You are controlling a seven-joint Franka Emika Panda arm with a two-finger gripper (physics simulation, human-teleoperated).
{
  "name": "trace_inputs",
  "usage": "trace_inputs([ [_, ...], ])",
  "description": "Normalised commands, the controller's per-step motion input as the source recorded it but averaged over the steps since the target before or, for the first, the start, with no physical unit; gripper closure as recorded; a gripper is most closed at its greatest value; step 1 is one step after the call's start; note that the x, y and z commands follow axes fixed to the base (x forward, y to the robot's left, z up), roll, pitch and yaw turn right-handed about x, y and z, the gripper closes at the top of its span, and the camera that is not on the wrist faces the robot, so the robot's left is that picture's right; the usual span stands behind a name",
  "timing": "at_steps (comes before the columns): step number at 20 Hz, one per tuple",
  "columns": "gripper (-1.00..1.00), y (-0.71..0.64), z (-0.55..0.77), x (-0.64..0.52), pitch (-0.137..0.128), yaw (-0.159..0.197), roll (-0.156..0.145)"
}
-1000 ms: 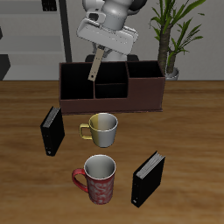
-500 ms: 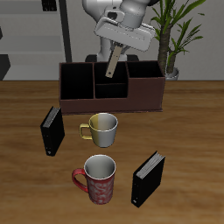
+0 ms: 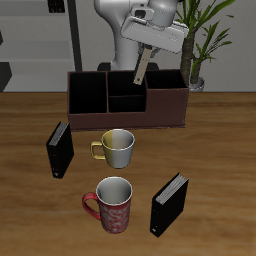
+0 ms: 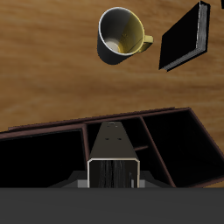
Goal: Place the yellow book into the back desk caddy's right compartment
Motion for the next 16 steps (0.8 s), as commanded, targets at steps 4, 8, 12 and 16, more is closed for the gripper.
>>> trace_inputs([
  [4, 1.00, 0.19, 0.00, -0.07, -0.002, 0.017, 0.014],
  [8, 1.00, 0.32, 0.15, -0.15, -0.021, 0.015, 0.019],
  [12, 1.00, 0.19, 0.17, -0.10, -0.028, 0.006, 0.014],
  [16, 1.00, 0.23, 0.10, -0.03, -0.010, -0.007, 0.030],
])
